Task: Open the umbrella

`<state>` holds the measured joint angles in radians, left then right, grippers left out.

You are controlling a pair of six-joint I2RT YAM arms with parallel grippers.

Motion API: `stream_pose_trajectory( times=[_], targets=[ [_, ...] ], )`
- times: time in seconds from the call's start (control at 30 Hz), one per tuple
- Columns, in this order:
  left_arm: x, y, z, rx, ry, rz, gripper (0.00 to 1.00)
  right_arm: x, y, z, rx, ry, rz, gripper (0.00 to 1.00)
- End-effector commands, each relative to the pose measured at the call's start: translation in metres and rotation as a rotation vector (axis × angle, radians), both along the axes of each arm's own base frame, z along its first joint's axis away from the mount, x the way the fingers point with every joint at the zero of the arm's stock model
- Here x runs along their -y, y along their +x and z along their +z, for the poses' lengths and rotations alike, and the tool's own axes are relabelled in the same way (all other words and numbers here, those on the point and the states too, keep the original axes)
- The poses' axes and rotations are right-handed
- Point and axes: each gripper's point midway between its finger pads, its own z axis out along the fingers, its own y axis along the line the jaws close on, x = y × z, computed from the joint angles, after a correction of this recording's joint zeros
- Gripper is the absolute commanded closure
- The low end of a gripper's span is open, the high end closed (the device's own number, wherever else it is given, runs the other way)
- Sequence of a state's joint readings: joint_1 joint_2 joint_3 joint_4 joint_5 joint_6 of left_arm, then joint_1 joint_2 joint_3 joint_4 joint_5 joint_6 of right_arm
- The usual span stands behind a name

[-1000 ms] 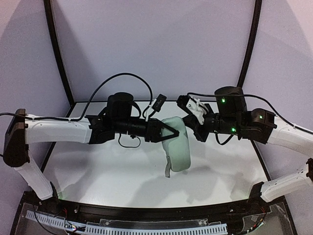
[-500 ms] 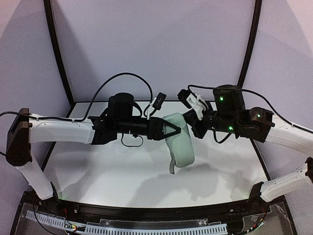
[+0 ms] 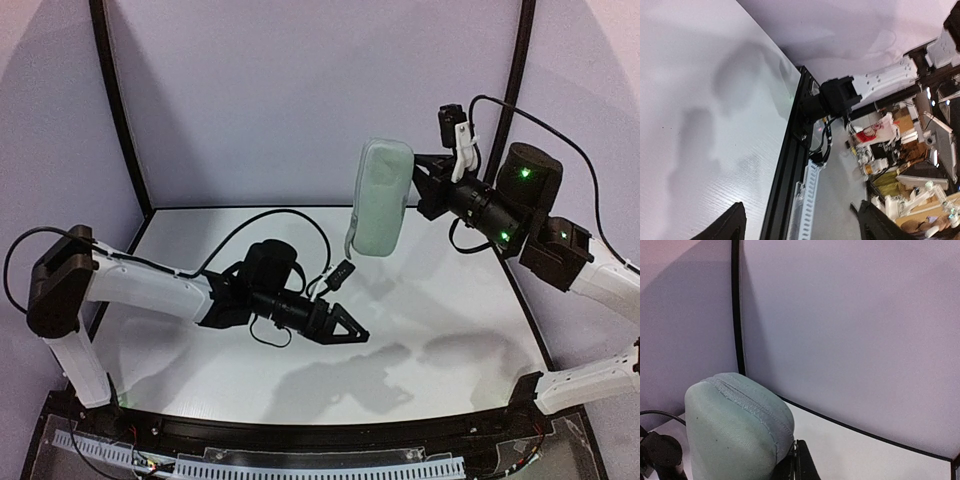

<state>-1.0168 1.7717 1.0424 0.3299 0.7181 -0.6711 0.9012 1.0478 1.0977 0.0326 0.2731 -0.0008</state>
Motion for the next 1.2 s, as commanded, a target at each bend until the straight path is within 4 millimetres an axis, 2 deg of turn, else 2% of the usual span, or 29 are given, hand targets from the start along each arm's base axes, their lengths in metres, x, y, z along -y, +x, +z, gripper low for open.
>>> stream_pose_trajectory(
  times=[0.0,0.07,0.17,0.2,0.23,0.33,0.4,0.47,0.63,0.67,0.77,0.87,1.0,1.17],
  targets=[
    [0.000,0.004,0.040,0.060,-0.113,0.025,0.06,0.006,-0.006,0.042,0.056,0.163,0.012,1.00],
    [-0.003,0.009,0.046,0.089,-0.119,0.063,0.02,0.005,-0.006,0.044,0.056,0.158,0.012,1.00],
    [-0.018,0.016,0.061,0.152,-0.109,0.149,0.01,0.006,-0.007,0.045,0.052,0.155,0.012,1.00],
    [-0.024,0.021,0.056,0.174,-0.084,0.188,0.01,0.007,-0.007,0.046,0.052,0.152,0.011,1.00],
    [-0.032,0.022,0.068,0.207,-0.099,0.222,0.01,0.007,-0.007,0.046,0.048,0.150,0.009,1.00],
    [-0.054,0.027,0.078,0.287,-0.121,0.312,0.01,0.008,-0.008,0.045,0.031,0.156,0.013,1.00],
    [-0.063,0.027,0.086,0.331,-0.145,0.344,0.01,0.007,-0.012,0.045,0.013,0.174,0.041,1.00],
    [-0.065,0.028,0.104,0.387,-0.175,0.363,0.01,0.005,-0.016,0.046,-0.004,0.196,0.068,1.00],
    [-0.047,0.036,0.140,0.512,-0.220,0.345,0.01,-0.001,-0.019,0.048,-0.034,0.226,0.110,1.00],
    [-0.041,0.038,0.140,0.519,-0.217,0.336,0.01,-0.002,-0.019,0.048,-0.040,0.228,0.114,1.00],
    [-0.031,0.041,0.160,0.570,-0.256,0.324,0.01,-0.005,-0.018,0.047,-0.053,0.239,0.122,1.00],
    [-0.025,0.043,0.172,0.600,-0.295,0.321,0.01,-0.007,-0.017,0.046,-0.061,0.244,0.126,1.00],
    [-0.021,0.044,0.181,0.624,-0.320,0.317,0.01,-0.012,-0.019,0.049,-0.066,0.264,0.156,1.00],
    [-0.009,0.049,0.181,0.627,-0.328,0.303,0.01,-0.013,-0.021,0.051,-0.075,0.295,0.170,1.00]
  ],
)
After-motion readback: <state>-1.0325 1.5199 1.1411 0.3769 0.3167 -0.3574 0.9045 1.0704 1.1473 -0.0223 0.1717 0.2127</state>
